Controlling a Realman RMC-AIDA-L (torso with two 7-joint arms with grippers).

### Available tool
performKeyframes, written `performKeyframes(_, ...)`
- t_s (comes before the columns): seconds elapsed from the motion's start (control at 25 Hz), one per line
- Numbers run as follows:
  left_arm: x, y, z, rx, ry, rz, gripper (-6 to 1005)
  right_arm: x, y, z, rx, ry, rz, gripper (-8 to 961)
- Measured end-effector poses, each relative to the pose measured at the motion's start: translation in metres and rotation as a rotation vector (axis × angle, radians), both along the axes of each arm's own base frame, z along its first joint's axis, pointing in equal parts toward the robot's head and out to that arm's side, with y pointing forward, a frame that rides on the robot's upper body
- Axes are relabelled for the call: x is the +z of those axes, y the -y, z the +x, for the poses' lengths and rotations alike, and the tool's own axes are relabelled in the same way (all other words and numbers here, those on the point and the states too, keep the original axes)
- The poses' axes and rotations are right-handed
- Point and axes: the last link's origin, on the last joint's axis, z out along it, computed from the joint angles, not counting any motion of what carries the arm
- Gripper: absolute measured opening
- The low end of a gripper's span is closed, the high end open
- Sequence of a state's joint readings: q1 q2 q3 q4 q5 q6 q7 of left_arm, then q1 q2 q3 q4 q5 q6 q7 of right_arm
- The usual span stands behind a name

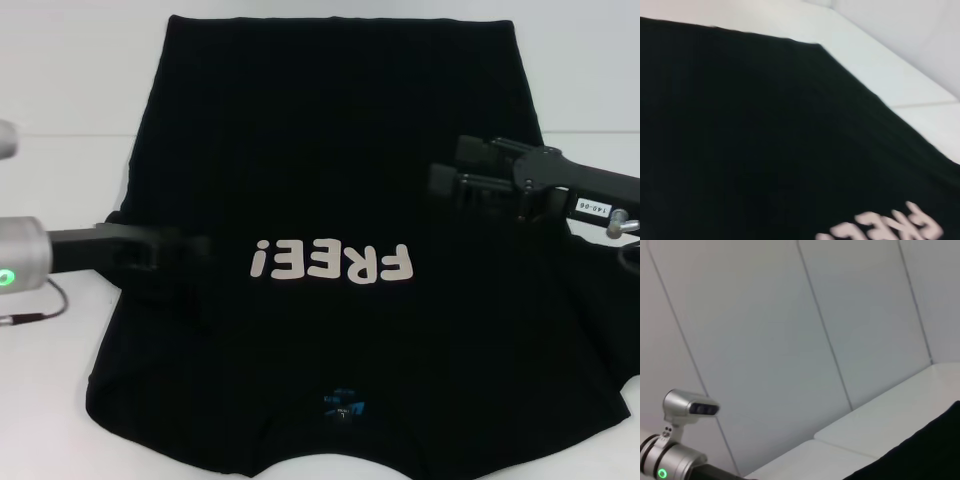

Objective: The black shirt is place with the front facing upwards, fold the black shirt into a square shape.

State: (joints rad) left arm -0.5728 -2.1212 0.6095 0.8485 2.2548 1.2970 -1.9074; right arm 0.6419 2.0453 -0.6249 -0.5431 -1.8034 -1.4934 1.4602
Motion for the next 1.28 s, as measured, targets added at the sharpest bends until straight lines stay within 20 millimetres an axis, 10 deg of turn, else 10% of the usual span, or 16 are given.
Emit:
performKeyframes(0.56,0.046,0.004,-0.067,0.372,0.039,0.182,883,0.004,-0.001,0.003,-0.016,-0.004,0.014,880)
performKeyframes(1.28,0.023,-0.018,-0.067,0.384,-0.027,0.210,927,0.004,-0.002,0.002,-0.012,-0.002,0.015,880)
